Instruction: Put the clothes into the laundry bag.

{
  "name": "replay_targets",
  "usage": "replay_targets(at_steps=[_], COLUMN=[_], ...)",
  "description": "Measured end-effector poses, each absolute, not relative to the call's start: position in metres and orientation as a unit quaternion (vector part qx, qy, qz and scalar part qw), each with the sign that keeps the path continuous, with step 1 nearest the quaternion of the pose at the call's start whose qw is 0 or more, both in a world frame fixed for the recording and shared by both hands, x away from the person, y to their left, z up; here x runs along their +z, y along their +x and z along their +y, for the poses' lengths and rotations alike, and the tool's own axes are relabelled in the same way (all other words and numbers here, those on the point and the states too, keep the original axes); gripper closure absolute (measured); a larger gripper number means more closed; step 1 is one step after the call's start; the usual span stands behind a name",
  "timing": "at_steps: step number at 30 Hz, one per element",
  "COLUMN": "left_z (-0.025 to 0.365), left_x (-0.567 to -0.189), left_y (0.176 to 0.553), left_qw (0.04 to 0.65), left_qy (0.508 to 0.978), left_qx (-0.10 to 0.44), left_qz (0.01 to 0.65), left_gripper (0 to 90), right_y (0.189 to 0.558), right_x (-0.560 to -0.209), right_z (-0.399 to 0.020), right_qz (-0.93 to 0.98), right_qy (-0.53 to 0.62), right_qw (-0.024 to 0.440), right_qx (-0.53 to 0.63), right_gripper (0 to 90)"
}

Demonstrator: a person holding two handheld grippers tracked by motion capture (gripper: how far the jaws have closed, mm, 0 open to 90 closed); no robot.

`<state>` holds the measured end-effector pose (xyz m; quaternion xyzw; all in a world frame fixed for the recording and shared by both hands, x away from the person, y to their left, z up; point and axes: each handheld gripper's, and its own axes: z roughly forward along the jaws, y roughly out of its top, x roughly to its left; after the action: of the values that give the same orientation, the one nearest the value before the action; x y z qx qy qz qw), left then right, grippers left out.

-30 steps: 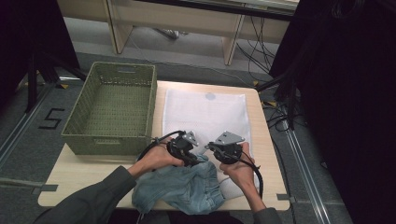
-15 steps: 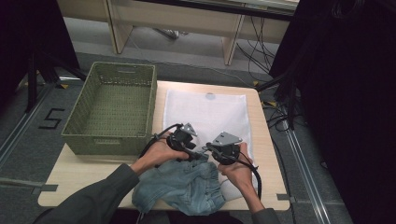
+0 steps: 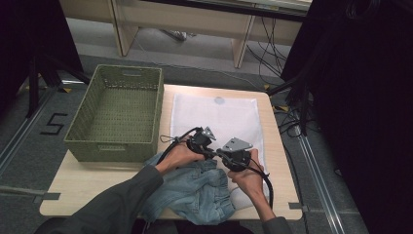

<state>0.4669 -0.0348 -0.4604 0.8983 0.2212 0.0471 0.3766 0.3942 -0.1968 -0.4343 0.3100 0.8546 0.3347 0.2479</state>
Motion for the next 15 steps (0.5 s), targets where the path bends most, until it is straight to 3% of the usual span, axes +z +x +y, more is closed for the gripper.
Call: replay_targets(at_steps=[6, 9, 11, 15], left_z=[-0.021, -0.017, -0.015, -0.007], left_x=[-0.453, -0.449, -0.444, -0.434], left_y=[0.476, 0.478, 0.478, 0.482], left_qw=[0.366, 0.381, 0.381, 0.373], left_qy=[0.903, 0.894, 0.895, 0.902], left_qx=[0.053, 0.05, 0.054, 0.063], left_qz=[0.219, 0.232, 0.224, 0.207], left_gripper=[88.4, 88.5, 88.6, 88.6], right_y=[0.393, 0.388, 0.382, 0.368], right_x=[-0.43, -0.422, -0.421, -0.423], right_z=[-0.201, -0.206, -0.208, -0.204], right_qz=[0.841, 0.84, 0.84, 0.849], right_qy=[0.32, 0.314, 0.316, 0.319], right_qw=[0.25, 0.233, 0.223, 0.147], right_qx=[0.357, 0.375, 0.38, 0.395], right_gripper=[90.0, 83.2, 75.3, 51.3])
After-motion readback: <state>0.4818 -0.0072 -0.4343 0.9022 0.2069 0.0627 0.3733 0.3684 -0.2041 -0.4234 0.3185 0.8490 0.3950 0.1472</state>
